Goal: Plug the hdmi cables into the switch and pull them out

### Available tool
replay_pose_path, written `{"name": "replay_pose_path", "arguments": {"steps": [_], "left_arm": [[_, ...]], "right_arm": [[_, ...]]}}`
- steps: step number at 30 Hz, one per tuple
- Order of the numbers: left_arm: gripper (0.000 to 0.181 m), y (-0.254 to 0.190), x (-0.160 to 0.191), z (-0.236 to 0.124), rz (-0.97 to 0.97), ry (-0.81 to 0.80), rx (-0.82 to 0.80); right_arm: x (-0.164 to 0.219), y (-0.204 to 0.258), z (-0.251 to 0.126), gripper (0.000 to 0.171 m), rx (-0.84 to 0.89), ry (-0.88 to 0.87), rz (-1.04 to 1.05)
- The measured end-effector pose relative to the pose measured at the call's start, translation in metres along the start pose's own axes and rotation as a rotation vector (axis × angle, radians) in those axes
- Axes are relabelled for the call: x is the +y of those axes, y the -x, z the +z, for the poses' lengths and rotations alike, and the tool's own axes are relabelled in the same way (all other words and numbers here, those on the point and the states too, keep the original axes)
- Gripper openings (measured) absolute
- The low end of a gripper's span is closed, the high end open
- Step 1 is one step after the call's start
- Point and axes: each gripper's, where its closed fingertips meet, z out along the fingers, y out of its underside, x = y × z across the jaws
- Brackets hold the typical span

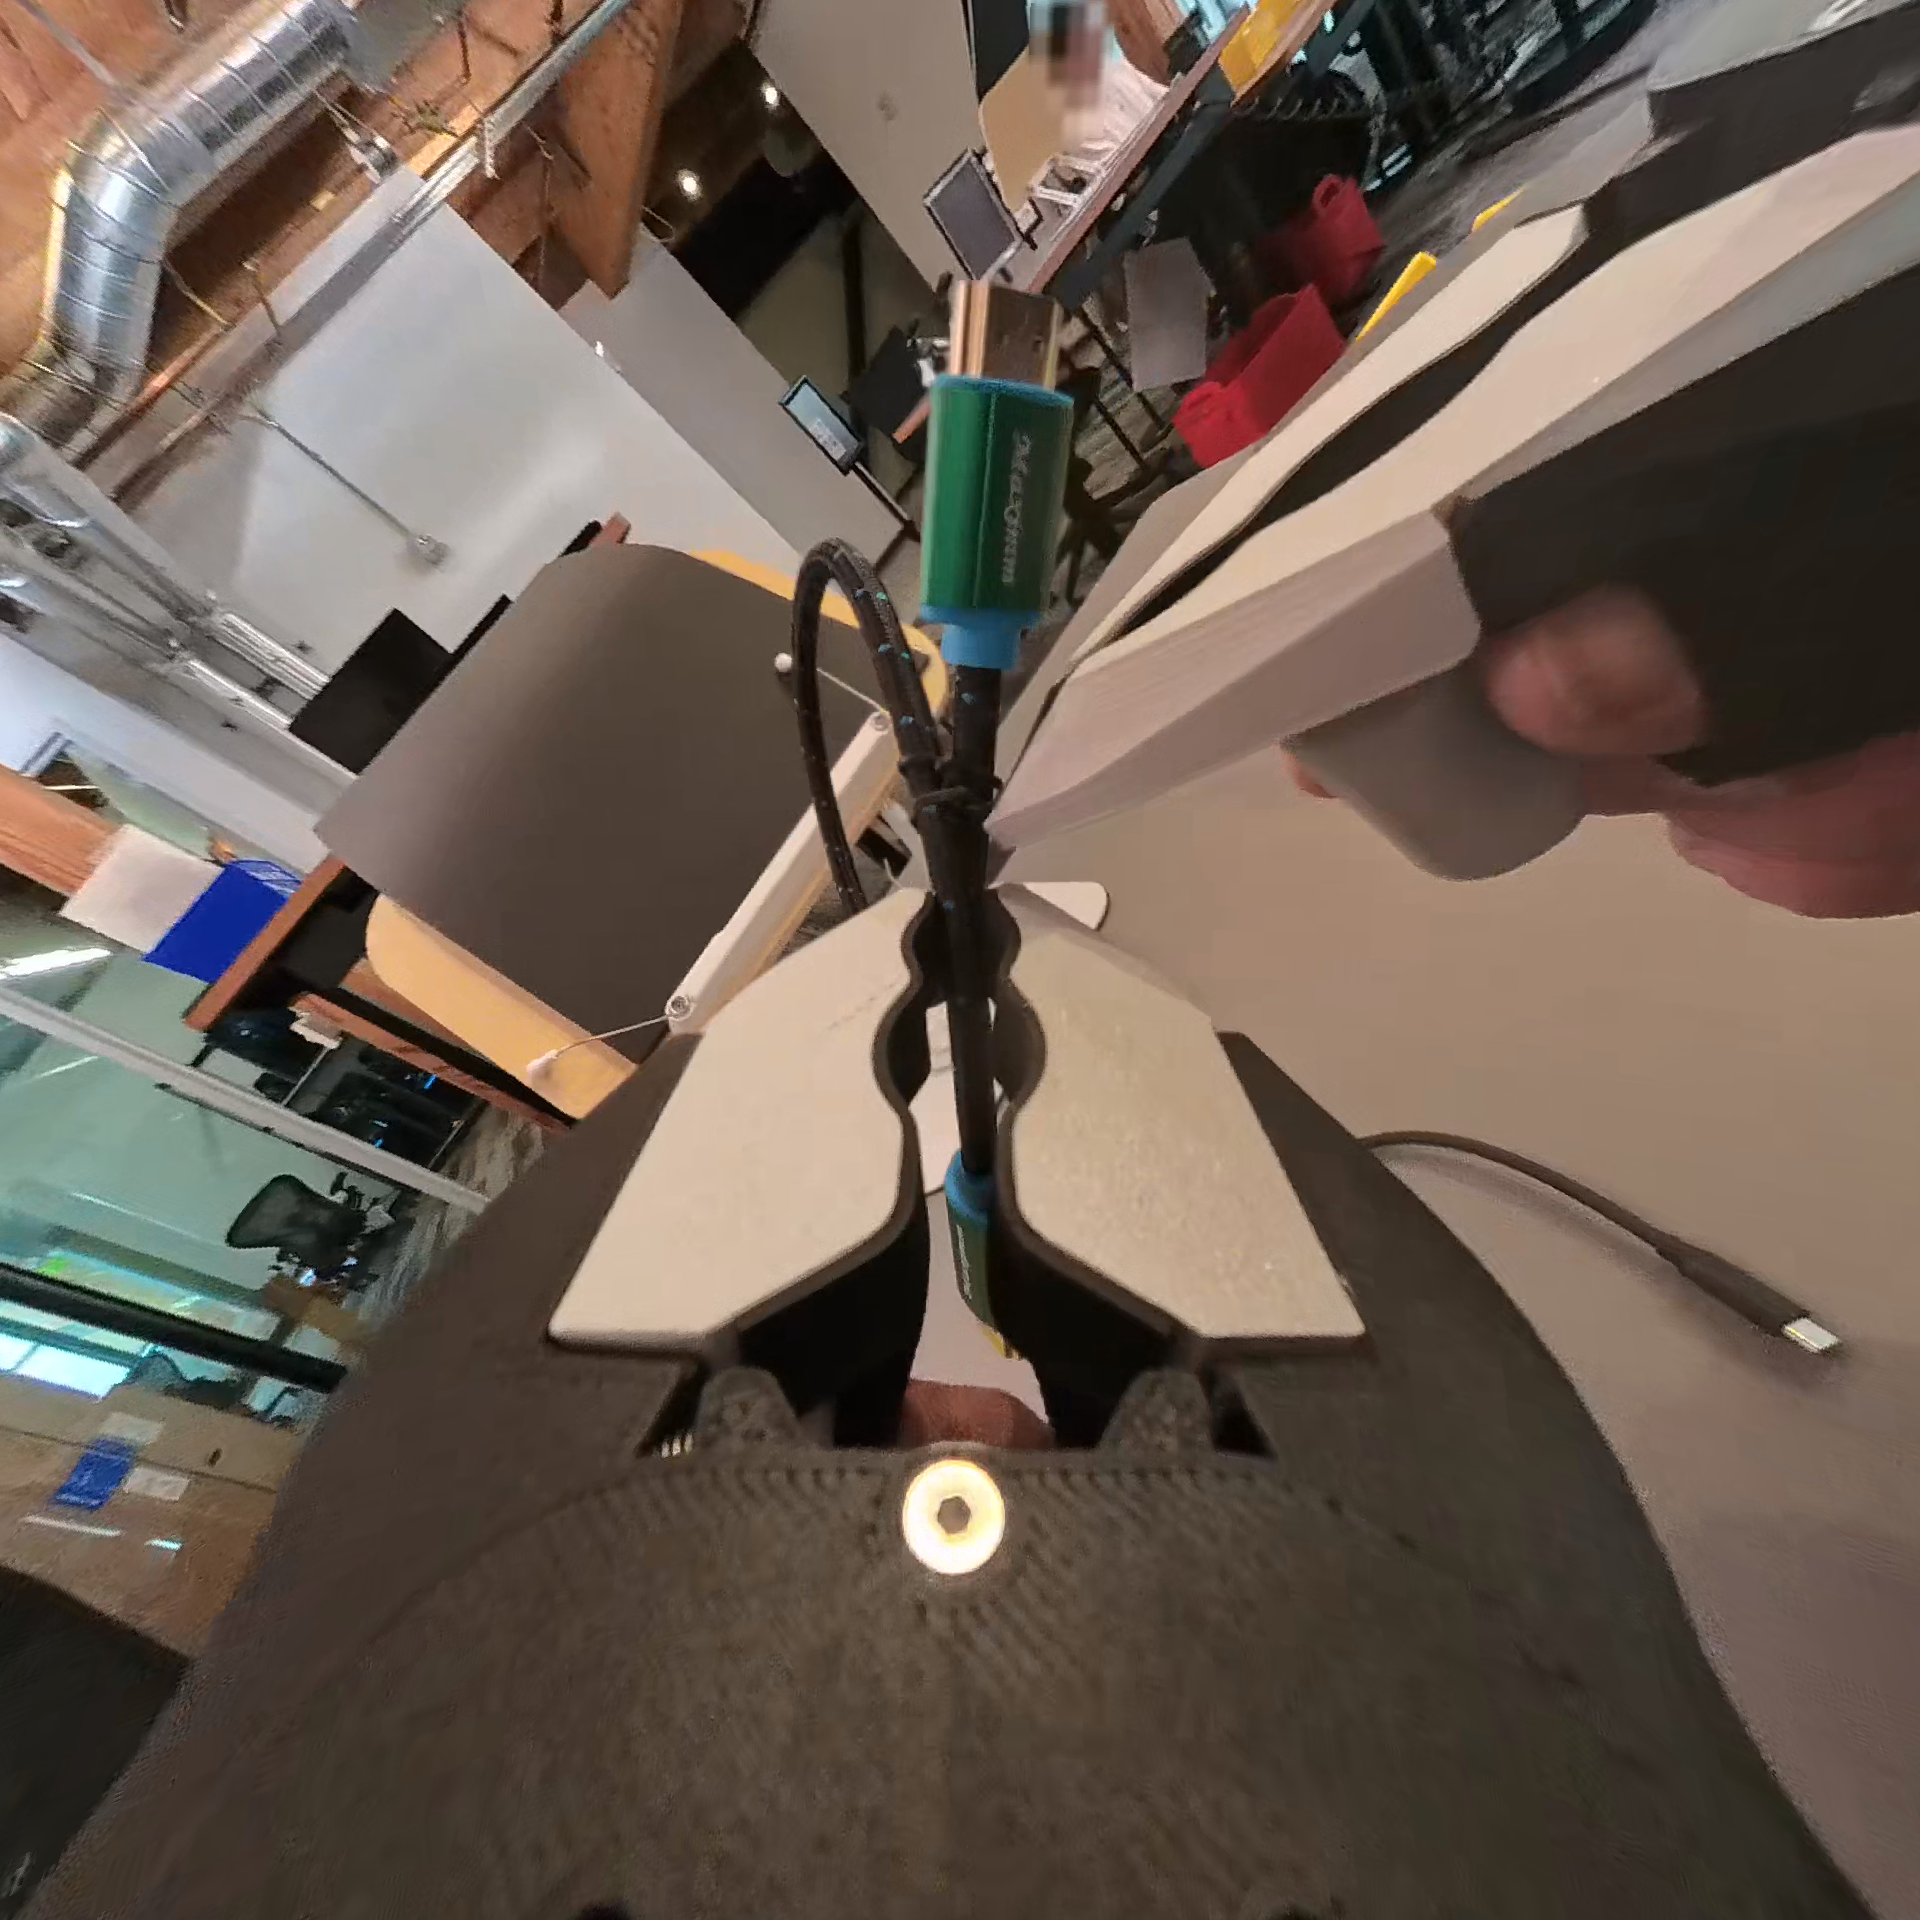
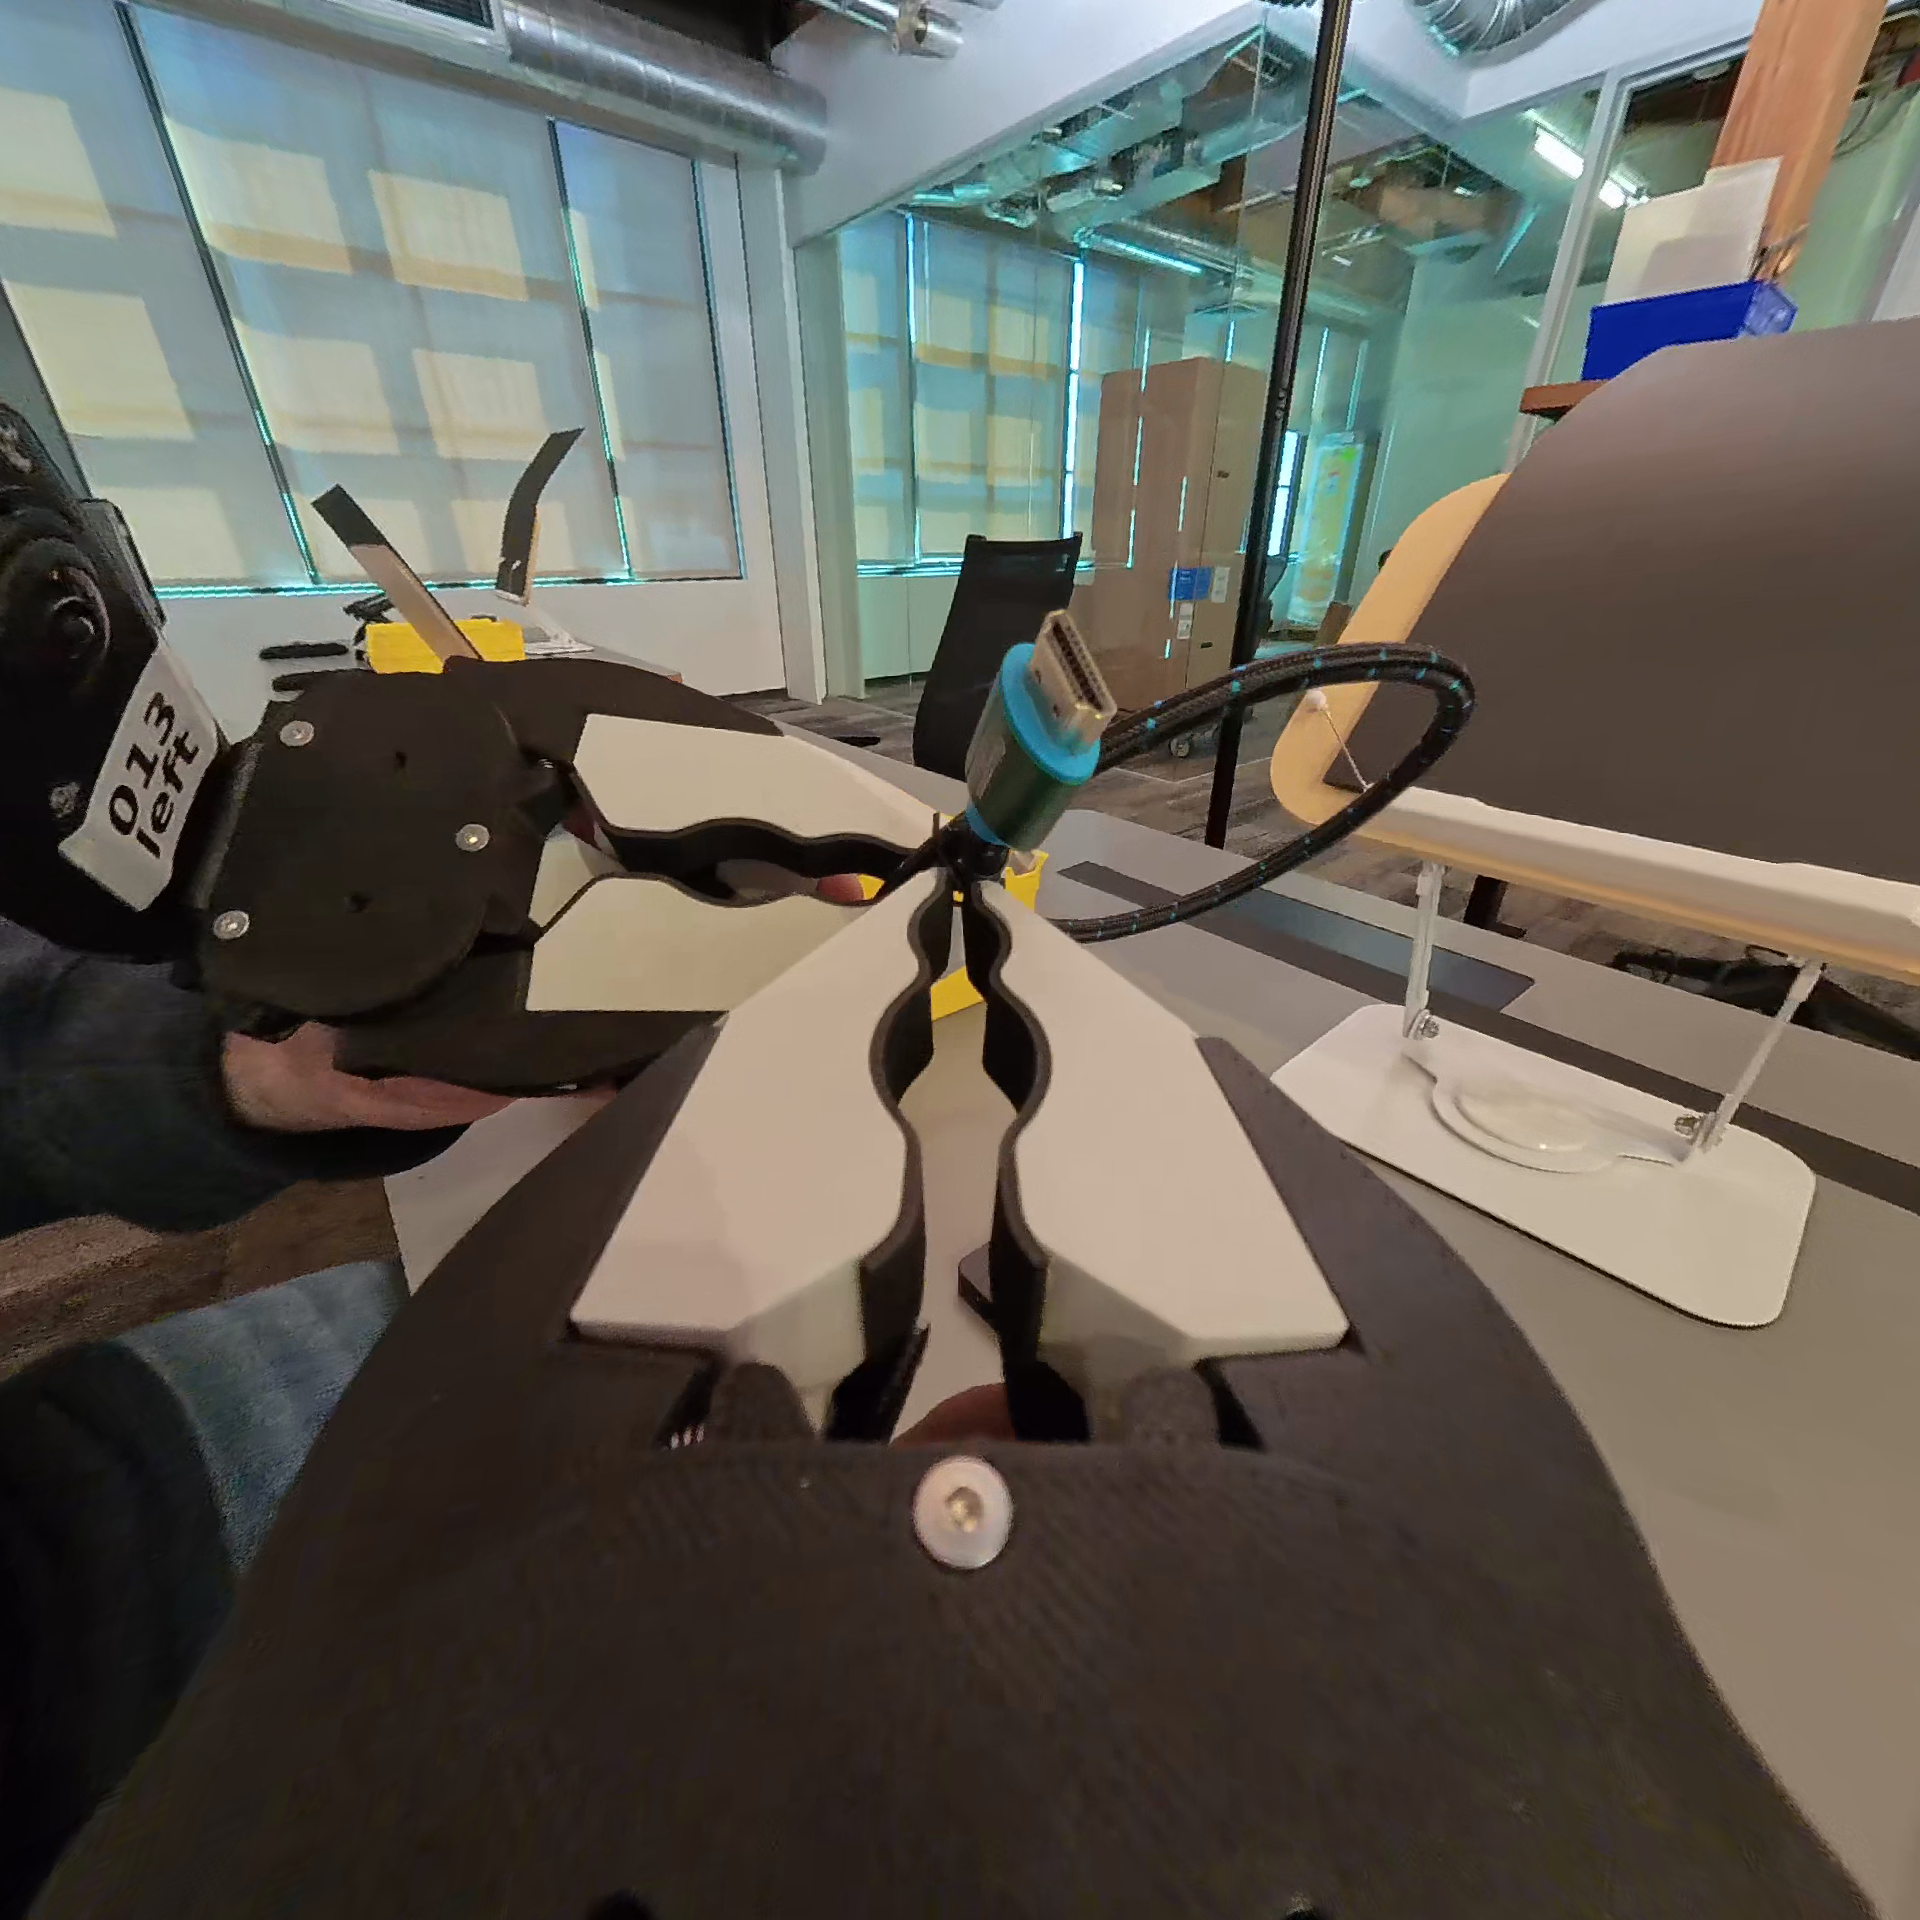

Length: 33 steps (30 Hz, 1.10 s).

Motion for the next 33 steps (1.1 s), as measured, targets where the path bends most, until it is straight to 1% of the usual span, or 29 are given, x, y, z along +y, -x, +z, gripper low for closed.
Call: {"name": "replay_pose_path", "arguments": {"steps": [3, 9, 11, 14, 17, 19, 20, 21, 24, 26, 28, 30, 33], "left_arm": [[0.006, 0.002, -0.001, 0.000, 0.002, 0.002, -0.005], [0.006, 0.004, 0.000, 0.002, 0.034, 0.013, -0.034], [0.006, 0.004, 0.000, 0.002, 0.066, 0.019, -0.049], [0.005, -0.005, 0.009, 0.007, 0.152, 0.063, -0.051], [0.005, -0.010, 0.004, 0.005, 0.145, 0.039, -0.038], [0.005, -0.004, 0.004, 0.004, 0.192, 0.052, -0.056], [0.006, -0.003, 0.005, 0.004, 0.187, 0.064, -0.048], [0.005, -0.002, 0.007, 0.004, 0.181, 0.074, -0.041], [0.006, 0.002, 0.009, 0.005, 0.242, 0.106, -0.053], [0.006, 0.000, 0.011, 0.006, 0.309, 0.140, -0.041], [0.006, -0.002, 0.011, 0.005, 0.378, 0.169, -0.024], [0.006, -0.009, 0.013, 0.004, 0.400, 0.194, 0.044], [0.006, -0.008, 0.015, 0.002, 0.408, 0.236, 0.080]], "right_arm": [[-0.002, 0.001, 0.000, 0.000, -0.014, -0.020, 0.011], [-0.011, 0.011, -0.002, 0.000, -0.011, -0.053, -0.061], [-0.015, 0.015, -0.002, 0.000, -0.013, -0.052, -0.116], [-0.029, 0.030, -0.001, 0.000, -0.025, -0.062, -0.185], [-0.033, 0.032, -0.002, 0.000, 0.025, -0.055, -0.333], [-0.031, 0.025, -0.006, 0.000, 0.071, -0.017, -0.411], [-0.031, 0.019, -0.010, 0.011, 0.091, 0.000, -0.445], [-0.030, 0.015, -0.012, 0.016, 0.101, 0.026, -0.484], [-0.016, 0.010, -0.016, 0.021, 0.093, 0.150, -0.628], [-0.009, 0.009, -0.017, 0.021, 0.076, 0.194, -0.728], [-0.001, 0.007, -0.015, 0.023, 0.049, 0.247, -0.780], [0.005, 0.004, -0.015, 0.021, 0.027, 0.285, -0.864], [0.015, 0.003, -0.014, 0.020, 0.000, 0.331, -1.062]]}}
